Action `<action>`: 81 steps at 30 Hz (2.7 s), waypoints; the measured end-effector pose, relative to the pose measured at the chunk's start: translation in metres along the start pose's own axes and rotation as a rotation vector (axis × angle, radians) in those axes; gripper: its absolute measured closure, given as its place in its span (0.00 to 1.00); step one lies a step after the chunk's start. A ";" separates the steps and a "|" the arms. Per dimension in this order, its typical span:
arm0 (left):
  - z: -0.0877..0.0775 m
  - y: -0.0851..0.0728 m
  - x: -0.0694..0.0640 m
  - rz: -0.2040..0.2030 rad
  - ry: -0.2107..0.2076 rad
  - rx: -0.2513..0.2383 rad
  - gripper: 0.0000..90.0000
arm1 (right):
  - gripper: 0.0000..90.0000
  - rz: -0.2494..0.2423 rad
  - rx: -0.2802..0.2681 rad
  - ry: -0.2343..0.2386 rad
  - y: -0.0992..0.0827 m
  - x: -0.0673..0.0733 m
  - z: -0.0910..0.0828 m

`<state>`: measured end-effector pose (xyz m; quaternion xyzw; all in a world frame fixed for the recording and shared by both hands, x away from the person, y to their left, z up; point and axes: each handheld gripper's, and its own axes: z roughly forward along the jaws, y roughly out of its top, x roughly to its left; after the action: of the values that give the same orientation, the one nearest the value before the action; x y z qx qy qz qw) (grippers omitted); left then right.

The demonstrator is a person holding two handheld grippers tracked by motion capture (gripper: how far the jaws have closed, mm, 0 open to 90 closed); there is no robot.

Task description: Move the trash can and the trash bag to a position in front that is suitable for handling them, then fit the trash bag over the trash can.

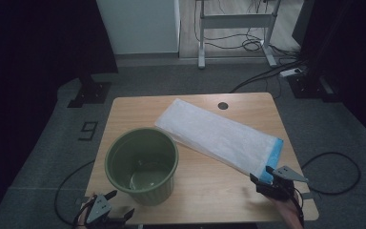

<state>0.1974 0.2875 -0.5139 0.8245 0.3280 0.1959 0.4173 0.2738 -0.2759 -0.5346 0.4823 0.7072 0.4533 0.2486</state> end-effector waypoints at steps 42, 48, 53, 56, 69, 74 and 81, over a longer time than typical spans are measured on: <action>0.078 0.078 0.005 0.151 -0.193 -0.062 0.16 | 0.27 -0.007 0.011 -0.027 -0.011 -0.004 -0.013; 0.088 0.087 -0.006 0.175 -0.211 -0.057 0.16 | 0.27 -0.008 0.012 -0.028 -0.012 -0.003 -0.012; 0.098 0.095 -0.015 0.199 -0.202 -0.046 0.16 | 0.27 -0.008 0.017 -0.028 -0.012 -0.003 -0.012; 0.100 0.096 -0.015 0.186 -0.181 -0.048 0.16 | 0.27 -0.010 0.014 -0.027 -0.011 -0.003 -0.012; 0.085 0.077 -0.004 0.101 -0.061 0.002 0.15 | 0.27 -0.034 0.007 -0.011 -0.007 0.005 -0.012; 0.084 0.071 0.006 0.067 -0.026 0.046 0.15 | 0.27 -0.063 0.012 0.000 0.002 0.015 -0.007; 0.077 0.059 0.020 0.023 0.011 0.039 0.16 | 0.27 -0.116 0.124 0.078 0.034 0.043 0.044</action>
<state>0.2802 0.2327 -0.5090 0.8350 0.3247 0.1986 0.3974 0.3066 -0.2148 -0.5215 0.4369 0.7698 0.4118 0.2165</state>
